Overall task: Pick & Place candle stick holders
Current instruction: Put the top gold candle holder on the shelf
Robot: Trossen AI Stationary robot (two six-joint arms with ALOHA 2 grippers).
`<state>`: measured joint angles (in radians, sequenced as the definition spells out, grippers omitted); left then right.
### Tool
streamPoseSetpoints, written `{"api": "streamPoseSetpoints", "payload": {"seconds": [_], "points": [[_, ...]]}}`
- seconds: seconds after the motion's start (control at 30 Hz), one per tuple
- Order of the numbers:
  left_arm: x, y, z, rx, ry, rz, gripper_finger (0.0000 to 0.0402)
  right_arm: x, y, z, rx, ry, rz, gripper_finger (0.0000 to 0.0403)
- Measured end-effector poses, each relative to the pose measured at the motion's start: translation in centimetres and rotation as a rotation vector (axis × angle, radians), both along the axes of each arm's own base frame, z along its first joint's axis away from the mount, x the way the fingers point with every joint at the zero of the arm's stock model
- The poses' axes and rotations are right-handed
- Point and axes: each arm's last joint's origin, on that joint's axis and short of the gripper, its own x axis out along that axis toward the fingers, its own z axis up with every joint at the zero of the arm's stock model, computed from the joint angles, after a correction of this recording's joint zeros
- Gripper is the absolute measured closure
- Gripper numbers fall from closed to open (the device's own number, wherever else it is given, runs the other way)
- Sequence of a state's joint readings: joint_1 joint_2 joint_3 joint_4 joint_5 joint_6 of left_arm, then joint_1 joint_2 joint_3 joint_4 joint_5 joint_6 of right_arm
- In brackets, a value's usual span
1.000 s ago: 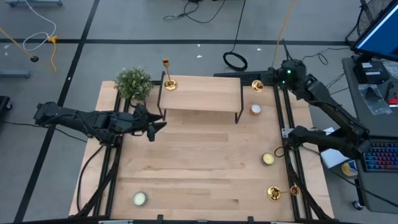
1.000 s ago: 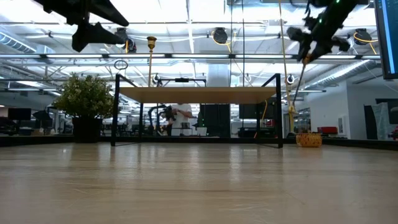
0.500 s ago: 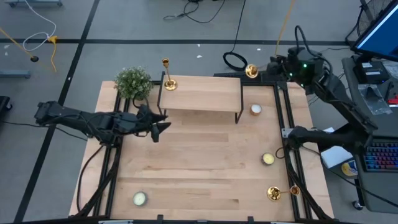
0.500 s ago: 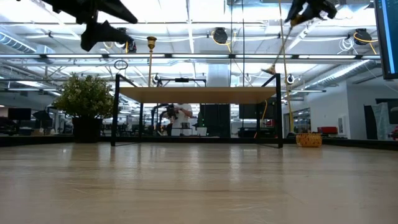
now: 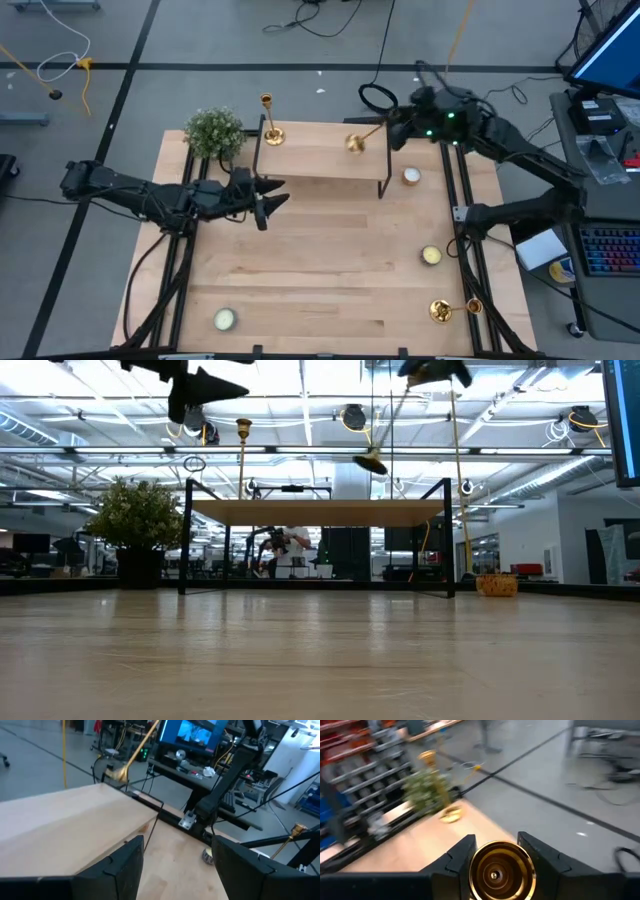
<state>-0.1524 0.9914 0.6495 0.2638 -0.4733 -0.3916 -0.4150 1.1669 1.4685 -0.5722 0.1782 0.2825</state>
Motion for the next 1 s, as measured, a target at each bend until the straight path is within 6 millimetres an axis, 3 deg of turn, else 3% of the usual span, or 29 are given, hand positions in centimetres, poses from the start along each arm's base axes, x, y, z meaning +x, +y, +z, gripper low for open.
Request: {"api": "streamPoseSetpoints", "payload": {"seconds": [0.23, 0.57, 0.8, 1.0], "points": [[2.1, -0.3, 3.3, 0.115, -0.005, 0.002, 0.017, 3.4, 1.1, -1.4, 0.082, -0.003, 0.182, 0.0274], [5.9, -0.8, 6.8, 0.168, 0.189, -0.009, 0.017, 5.6, 4.0, -1.7, 0.142, -0.046, 0.368, 0.0274], [9.1, -1.4, 7.5, 0.197, 0.24, -0.054, 0.017, 6.8, 6.3, -2.1, 0.16, -0.044, 0.449, 0.0274], [11.2, -2.0, 6.9, 0.199, 0.274, -0.094, 0.017, 8.1, 8.0, -2.8, 0.175, -0.027, 0.51, 0.0274]]}}
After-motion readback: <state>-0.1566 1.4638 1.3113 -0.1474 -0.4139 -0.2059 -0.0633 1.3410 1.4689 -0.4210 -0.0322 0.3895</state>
